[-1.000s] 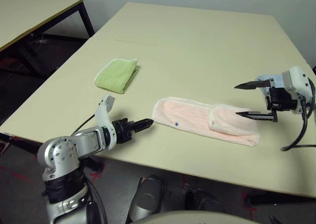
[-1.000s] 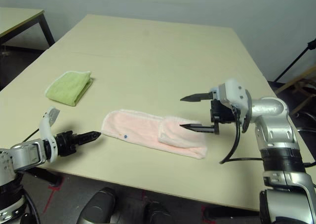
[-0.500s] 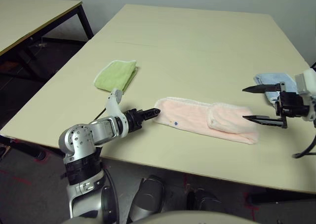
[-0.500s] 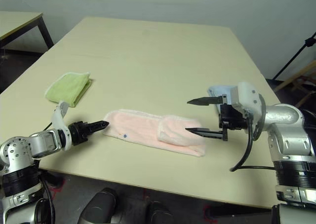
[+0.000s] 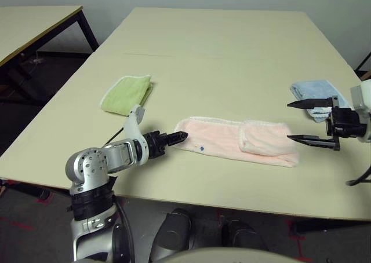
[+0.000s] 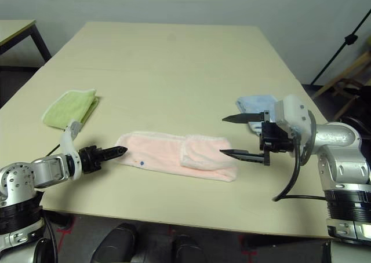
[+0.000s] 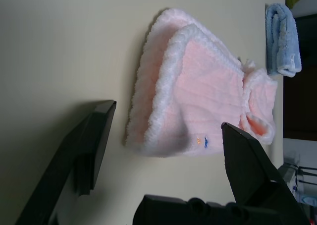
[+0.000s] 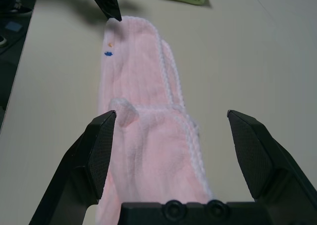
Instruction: Fold the towel and set it aside.
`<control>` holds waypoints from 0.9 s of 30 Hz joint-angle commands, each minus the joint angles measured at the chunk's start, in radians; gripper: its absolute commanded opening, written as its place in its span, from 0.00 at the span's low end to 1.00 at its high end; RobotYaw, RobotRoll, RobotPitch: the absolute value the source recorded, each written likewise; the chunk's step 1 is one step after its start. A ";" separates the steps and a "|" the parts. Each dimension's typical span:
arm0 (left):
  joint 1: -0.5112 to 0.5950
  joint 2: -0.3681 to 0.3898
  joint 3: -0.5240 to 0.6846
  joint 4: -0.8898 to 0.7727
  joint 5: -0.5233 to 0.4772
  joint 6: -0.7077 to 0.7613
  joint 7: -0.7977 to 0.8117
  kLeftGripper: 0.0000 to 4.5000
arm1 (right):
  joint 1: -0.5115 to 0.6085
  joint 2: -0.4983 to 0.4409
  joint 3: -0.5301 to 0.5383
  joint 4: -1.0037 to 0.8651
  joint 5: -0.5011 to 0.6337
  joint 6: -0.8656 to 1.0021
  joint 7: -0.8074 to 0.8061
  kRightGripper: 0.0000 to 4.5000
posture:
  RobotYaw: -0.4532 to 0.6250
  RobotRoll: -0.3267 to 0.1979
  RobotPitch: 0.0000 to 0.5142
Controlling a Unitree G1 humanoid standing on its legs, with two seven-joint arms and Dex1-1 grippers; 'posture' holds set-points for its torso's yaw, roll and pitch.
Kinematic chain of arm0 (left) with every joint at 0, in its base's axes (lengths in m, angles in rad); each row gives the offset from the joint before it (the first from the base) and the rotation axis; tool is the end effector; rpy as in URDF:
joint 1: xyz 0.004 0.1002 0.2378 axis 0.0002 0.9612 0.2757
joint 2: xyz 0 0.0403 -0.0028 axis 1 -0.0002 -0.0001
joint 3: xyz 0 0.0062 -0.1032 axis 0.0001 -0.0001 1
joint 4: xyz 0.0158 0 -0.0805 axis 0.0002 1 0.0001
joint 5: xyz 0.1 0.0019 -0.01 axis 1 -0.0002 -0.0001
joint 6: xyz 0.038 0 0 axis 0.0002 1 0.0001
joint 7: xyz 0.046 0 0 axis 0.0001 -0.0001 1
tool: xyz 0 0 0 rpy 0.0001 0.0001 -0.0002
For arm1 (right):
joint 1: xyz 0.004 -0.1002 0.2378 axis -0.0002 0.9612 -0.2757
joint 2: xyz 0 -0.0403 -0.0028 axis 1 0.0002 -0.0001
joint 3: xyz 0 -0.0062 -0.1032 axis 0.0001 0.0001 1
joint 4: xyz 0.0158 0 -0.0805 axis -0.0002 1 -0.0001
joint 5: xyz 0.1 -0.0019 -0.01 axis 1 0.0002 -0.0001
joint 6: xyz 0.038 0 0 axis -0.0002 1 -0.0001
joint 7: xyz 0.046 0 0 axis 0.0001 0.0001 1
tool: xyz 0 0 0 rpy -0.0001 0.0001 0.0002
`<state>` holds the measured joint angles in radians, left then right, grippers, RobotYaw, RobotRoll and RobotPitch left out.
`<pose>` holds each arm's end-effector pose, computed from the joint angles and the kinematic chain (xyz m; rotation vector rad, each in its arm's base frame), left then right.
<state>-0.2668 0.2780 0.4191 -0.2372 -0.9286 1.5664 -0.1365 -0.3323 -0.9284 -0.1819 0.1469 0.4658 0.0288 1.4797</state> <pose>0.2109 0.2159 0.1124 -0.5631 0.8219 -0.5290 0.2398 -0.3239 0.2057 -0.5371 0.0455 1.2268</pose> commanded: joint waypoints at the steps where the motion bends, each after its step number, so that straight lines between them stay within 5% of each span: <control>1: 0.061 -0.014 -0.002 0.038 -0.050 0.048 0.064 1.00 | -0.015 -0.013 -0.004 -0.011 0.007 0.010 0.001 1.00 | 0.53 0.62 0.27; 9: 0.094 -0.002 0.008 0.003 -0.176 0.048 0.124 1.00 | -0.042 -0.002 0.020 -0.017 -0.001 0.027 -0.001 1.00 | 0.55 0.62 0.27; 27: 0.017 0.031 0.097 -0.012 -0.249 0.048 0.172 1.00 | -0.124 0.053 0.082 -0.001 -0.003 0.051 0.008 1.00 | 0.61 0.62 0.24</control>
<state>-0.2574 0.3115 0.5093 -0.2545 -1.1793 1.5963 0.0131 -0.4478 -0.8785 -0.1158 0.1435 0.4652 0.0728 1.4779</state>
